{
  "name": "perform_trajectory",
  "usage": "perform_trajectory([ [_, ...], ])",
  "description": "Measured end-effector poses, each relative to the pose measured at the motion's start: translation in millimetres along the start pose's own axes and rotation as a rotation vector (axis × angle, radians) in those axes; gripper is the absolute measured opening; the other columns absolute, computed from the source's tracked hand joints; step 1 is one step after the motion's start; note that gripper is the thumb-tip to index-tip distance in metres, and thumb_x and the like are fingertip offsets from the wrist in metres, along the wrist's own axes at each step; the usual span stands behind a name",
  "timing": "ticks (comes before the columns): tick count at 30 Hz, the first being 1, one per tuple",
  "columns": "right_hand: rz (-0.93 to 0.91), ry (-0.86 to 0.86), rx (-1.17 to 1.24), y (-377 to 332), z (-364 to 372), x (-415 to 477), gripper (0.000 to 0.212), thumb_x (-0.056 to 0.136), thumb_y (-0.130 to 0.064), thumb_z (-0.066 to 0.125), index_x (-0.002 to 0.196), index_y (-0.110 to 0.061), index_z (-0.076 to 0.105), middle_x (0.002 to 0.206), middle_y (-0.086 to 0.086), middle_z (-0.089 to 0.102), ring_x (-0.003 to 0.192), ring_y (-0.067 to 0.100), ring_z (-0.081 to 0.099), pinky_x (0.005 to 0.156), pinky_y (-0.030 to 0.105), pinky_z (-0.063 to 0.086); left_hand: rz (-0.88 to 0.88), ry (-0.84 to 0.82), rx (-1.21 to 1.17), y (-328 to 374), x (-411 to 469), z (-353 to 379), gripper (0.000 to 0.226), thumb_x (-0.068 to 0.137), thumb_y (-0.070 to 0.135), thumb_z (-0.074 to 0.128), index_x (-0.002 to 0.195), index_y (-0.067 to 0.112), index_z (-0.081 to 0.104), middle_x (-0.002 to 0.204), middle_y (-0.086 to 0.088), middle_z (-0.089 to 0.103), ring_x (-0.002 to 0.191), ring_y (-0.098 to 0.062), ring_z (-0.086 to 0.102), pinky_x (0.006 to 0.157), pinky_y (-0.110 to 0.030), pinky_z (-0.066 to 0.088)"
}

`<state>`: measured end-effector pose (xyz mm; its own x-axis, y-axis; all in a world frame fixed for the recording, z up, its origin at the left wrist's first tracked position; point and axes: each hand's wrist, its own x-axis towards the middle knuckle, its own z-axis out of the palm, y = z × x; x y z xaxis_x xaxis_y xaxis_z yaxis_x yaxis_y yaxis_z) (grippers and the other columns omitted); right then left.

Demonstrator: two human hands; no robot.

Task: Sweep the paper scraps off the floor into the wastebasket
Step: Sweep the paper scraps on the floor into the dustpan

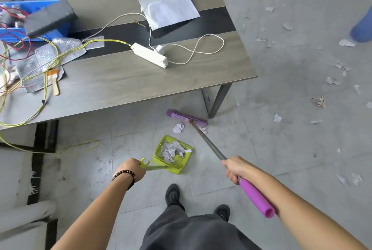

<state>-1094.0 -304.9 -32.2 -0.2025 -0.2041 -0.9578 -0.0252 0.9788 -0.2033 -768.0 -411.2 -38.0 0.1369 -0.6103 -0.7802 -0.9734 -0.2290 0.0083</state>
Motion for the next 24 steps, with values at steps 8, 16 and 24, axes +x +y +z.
perform_trajectory([
  [8, 0.003, 0.048, 0.031, 22, 16, 1, 0.019, 0.094, -0.016, 0.043, 0.081, -0.005, 0.053, 0.054, 0.009, 0.047, 0.034, 0.015, 0.035, 0.038, 0.016, 0.028, 0.005, -0.008, -0.04, 12, -11, 29, 0.016, 0.082, 0.016, 0.051, 0.086, 0.018, 0.067, 0.073, -0.001, 0.06, 0.062, -0.021, 0.057, 0.051, -0.023, 0.041],
  [16, 0.259, -0.235, 0.45, 42, -10, -43, 0.032, 0.1, -0.032, 0.048, 0.074, -0.015, 0.039, 0.048, -0.004, 0.031, 0.026, 0.003, 0.027, 0.025, 0.009, 0.02, -0.002, -0.002, -0.01, 20, 3, 26, 0.013, 0.081, 0.017, 0.049, 0.082, 0.015, 0.062, 0.081, -0.004, 0.062, 0.075, -0.024, 0.062, 0.058, -0.027, 0.046],
  [24, -0.037, -0.119, 0.043, 2, 36, -64, 0.021, 0.102, -0.023, 0.042, 0.082, -0.021, 0.039, 0.057, 0.0, 0.03, 0.027, 0.003, 0.025, 0.031, 0.008, 0.02, -0.014, -0.039, -0.069, -12, -10, 33, 0.015, 0.081, 0.024, 0.049, 0.084, 0.014, 0.061, 0.09, -0.007, 0.066, 0.083, -0.026, 0.065, 0.067, -0.03, 0.051],
])
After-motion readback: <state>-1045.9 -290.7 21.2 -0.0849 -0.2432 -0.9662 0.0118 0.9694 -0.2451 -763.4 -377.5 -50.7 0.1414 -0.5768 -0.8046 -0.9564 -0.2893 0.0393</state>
